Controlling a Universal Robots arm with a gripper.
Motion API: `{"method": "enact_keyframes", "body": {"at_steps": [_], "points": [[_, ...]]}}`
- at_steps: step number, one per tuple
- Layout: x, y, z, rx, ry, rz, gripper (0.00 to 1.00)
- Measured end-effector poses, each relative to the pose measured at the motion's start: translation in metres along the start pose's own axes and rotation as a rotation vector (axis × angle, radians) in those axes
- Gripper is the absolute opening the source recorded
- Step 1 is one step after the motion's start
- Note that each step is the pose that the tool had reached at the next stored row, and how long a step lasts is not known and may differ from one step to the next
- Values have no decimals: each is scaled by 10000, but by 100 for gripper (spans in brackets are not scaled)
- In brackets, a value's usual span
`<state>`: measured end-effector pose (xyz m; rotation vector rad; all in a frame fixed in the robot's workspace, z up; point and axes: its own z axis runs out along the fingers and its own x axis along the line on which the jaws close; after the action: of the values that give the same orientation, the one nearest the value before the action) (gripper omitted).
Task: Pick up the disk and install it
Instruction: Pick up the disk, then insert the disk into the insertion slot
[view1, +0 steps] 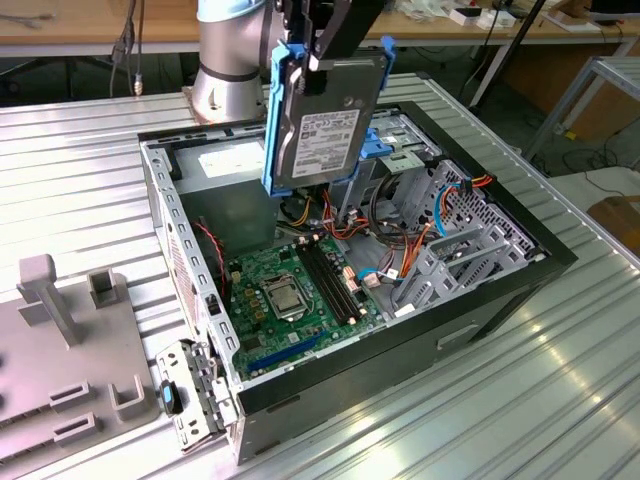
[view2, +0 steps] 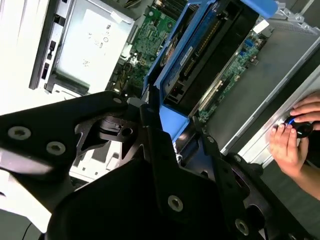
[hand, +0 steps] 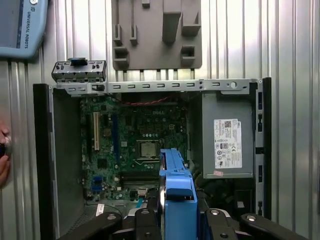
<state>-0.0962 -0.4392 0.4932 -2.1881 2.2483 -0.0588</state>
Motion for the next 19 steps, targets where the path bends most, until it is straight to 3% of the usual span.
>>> {"method": "enact_keyframes", "body": {"at_steps": [7, 19], "points": [[59, -169, 17, 1, 66, -3, 37], [60, -191, 19, 1, 67, -2, 37]]}}
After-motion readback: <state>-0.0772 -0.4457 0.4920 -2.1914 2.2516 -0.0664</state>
